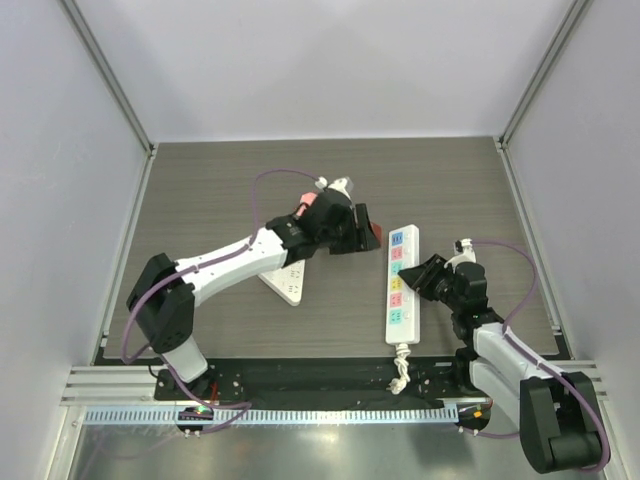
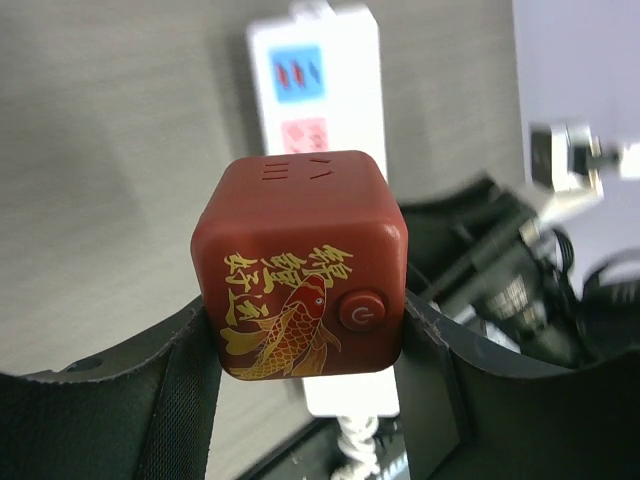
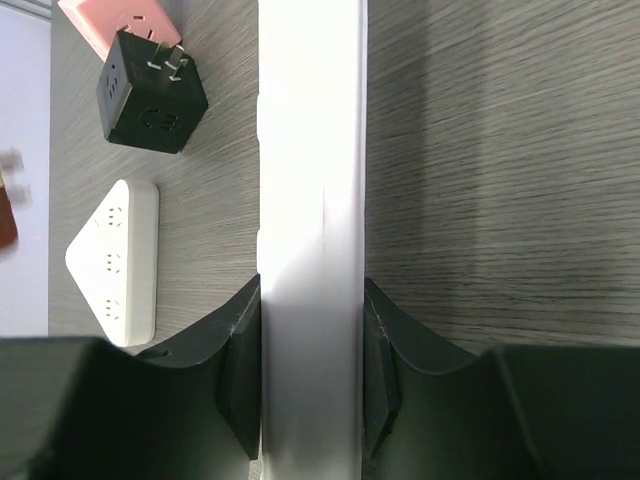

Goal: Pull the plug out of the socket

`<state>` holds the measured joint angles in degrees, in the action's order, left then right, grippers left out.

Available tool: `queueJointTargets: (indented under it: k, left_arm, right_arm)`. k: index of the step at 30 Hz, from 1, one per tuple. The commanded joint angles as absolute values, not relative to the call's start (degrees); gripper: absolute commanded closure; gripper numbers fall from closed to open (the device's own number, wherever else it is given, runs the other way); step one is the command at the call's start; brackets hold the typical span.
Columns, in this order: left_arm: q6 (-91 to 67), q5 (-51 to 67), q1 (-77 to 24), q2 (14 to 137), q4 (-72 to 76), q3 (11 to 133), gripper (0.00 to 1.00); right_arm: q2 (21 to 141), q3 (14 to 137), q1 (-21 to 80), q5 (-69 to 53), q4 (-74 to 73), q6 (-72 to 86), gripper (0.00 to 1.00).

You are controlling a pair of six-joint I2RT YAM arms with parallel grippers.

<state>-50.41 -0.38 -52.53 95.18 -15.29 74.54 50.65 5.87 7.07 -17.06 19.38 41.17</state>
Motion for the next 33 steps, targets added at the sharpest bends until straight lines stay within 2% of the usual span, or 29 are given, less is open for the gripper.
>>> queueJointTargets:
  k: [1, 5, 12, 18, 21, 24, 25, 27, 28, 31, 33]
  left_arm:
    - [-48.3, 2.9, -46.9, 96.7, -15.4, 78.8, 1.0]
    - [-44.9, 4.2, -41.9, 107.3, -22.7, 91.4, 1.0]
    - [-43.2, 4.0, -39.2, 122.7, -31.3, 110.6, 1.0]
    - [-47.3, 1.5, -38.7, 126.5, -29.5, 110.4, 0.98]
    - [-47.6, 0.4, -38.7, 128.6, -29.7, 110.9, 0.92]
    - [-46.3, 1.4, -38.2, 131.3, -31.5, 113.1, 0.68]
    - [-46.1, 1.5, -38.0, 131.7, -32.1, 113.4, 0.57]
    - [-45.3, 1.3, -37.8, 131.4, -32.7, 112.9, 0.45]
    - [-44.7, 0.7, -37.8, 130.8, -32.6, 112.2, 0.36]
    - [-43.7, -1.3, -37.7, 128.1, -33.3, 110.4, 0.27]
    - [-43.3, -1.6, -37.6, 125.0, -33.5, 109.3, 0.25]
  right_arm:
    - [51.2, 6.4, 7.4, -16.4, 22.1, 39.2, 0.99]
    - [52.5, 6.6, 7.4, -17.1, 22.7, 39.2, 0.99]
    - [51.8, 6.3, 7.3, -16.6, 22.7, 39.3, 0.99]
    - [52.7, 6.6, 7.3, -16.9, 23.2, 39.3, 0.99]
    - [53.1, 6.5, 7.2, -17.1, 23.3, 39.3, 0.99]
    - [53.0, 6.6, 7.3, -17.1, 23.4, 39.2, 0.99]
    - [52.9, 6.5, 7.3, -17.1, 23.4, 39.2, 0.99]
    - [53.0, 6.5, 7.3, -17.1, 23.5, 39.1, 0.99]
    - [53.0, 6.5, 7.3, -17.1, 23.5, 39.2, 0.99]
    - [53.2, 6.4, 7.3, -17.0, 23.6, 39.1, 0.99]
    - [53.4, 6.4, 7.3, -17.1, 23.8, 39.2, 0.99]
